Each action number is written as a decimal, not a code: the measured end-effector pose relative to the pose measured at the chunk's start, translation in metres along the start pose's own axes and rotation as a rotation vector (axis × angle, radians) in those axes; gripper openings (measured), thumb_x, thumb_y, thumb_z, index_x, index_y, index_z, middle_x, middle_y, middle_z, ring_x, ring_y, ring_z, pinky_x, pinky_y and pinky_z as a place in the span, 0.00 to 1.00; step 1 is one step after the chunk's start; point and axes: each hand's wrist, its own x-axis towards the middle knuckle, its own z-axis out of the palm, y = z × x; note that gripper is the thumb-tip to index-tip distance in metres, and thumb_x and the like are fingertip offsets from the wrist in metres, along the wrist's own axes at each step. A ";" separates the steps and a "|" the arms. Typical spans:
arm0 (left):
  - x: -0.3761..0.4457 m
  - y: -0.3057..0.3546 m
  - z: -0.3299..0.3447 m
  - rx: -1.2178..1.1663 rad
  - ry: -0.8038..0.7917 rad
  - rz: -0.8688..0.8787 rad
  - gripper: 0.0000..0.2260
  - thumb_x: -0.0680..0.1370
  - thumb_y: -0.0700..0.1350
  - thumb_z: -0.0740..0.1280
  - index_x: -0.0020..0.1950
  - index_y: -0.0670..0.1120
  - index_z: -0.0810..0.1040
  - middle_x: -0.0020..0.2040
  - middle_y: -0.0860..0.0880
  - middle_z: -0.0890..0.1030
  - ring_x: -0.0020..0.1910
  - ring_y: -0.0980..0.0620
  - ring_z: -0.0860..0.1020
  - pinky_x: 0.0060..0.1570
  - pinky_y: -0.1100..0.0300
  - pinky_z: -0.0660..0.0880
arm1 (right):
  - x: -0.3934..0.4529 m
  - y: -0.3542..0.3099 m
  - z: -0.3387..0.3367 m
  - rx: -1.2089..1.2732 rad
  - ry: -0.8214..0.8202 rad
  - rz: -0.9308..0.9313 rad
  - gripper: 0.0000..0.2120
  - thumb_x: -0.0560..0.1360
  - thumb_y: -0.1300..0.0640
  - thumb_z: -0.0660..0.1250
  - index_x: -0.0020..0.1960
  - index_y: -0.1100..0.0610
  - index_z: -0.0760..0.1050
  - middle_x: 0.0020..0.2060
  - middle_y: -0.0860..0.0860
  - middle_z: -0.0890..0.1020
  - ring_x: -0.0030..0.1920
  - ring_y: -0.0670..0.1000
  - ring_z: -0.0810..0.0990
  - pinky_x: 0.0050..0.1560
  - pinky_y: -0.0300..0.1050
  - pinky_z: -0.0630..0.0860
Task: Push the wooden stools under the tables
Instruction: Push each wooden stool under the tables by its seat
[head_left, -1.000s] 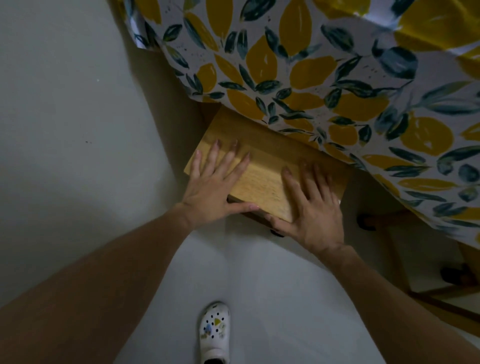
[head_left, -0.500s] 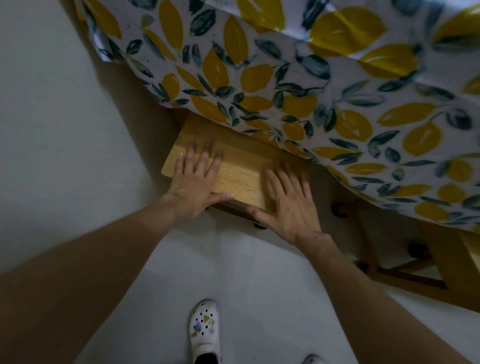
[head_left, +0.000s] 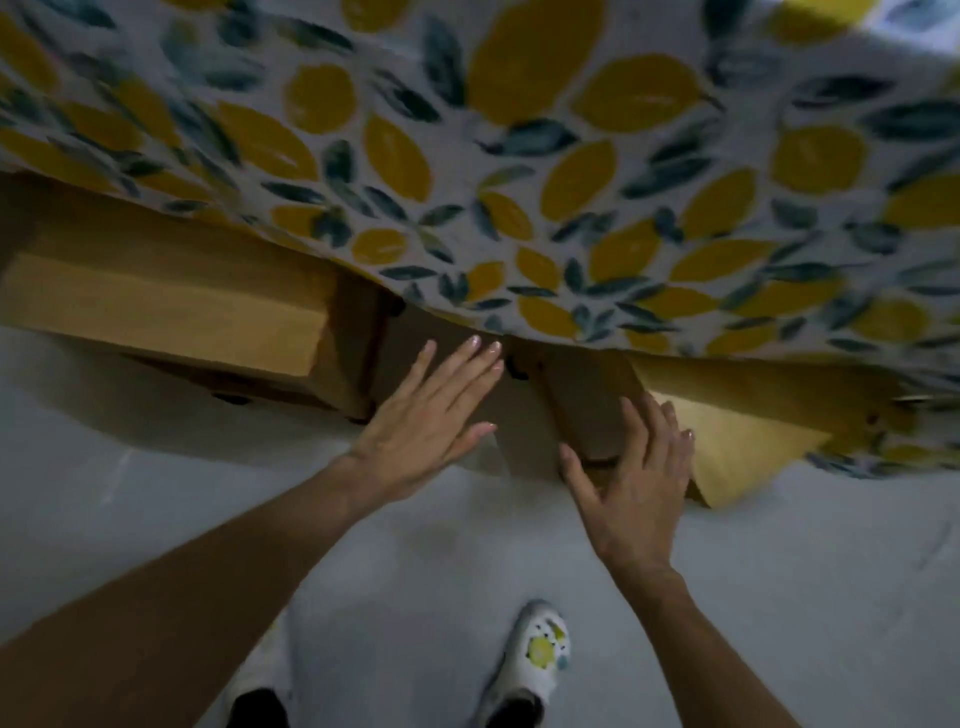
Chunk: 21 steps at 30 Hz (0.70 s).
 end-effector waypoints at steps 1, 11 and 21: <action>0.015 0.022 0.007 -0.014 -0.004 0.014 0.27 0.81 0.56 0.47 0.75 0.43 0.59 0.77 0.46 0.59 0.76 0.47 0.56 0.73 0.45 0.49 | 0.004 0.020 -0.005 -0.001 0.016 0.008 0.35 0.74 0.36 0.61 0.70 0.62 0.67 0.71 0.62 0.69 0.74 0.61 0.62 0.76 0.60 0.53; 0.113 0.134 0.044 0.013 -0.080 0.146 0.28 0.81 0.57 0.47 0.77 0.43 0.55 0.78 0.44 0.56 0.76 0.48 0.56 0.73 0.48 0.53 | 0.037 0.133 -0.010 -0.046 -0.061 -0.110 0.42 0.73 0.33 0.62 0.73 0.63 0.63 0.73 0.63 0.66 0.76 0.61 0.59 0.75 0.62 0.54; 0.120 0.140 0.046 -0.153 -0.086 0.067 0.25 0.82 0.54 0.49 0.78 0.50 0.48 0.78 0.53 0.44 0.77 0.53 0.41 0.72 0.52 0.34 | 0.040 0.130 0.001 -0.161 0.002 -0.107 0.38 0.74 0.35 0.61 0.72 0.63 0.65 0.72 0.62 0.67 0.74 0.63 0.61 0.73 0.66 0.54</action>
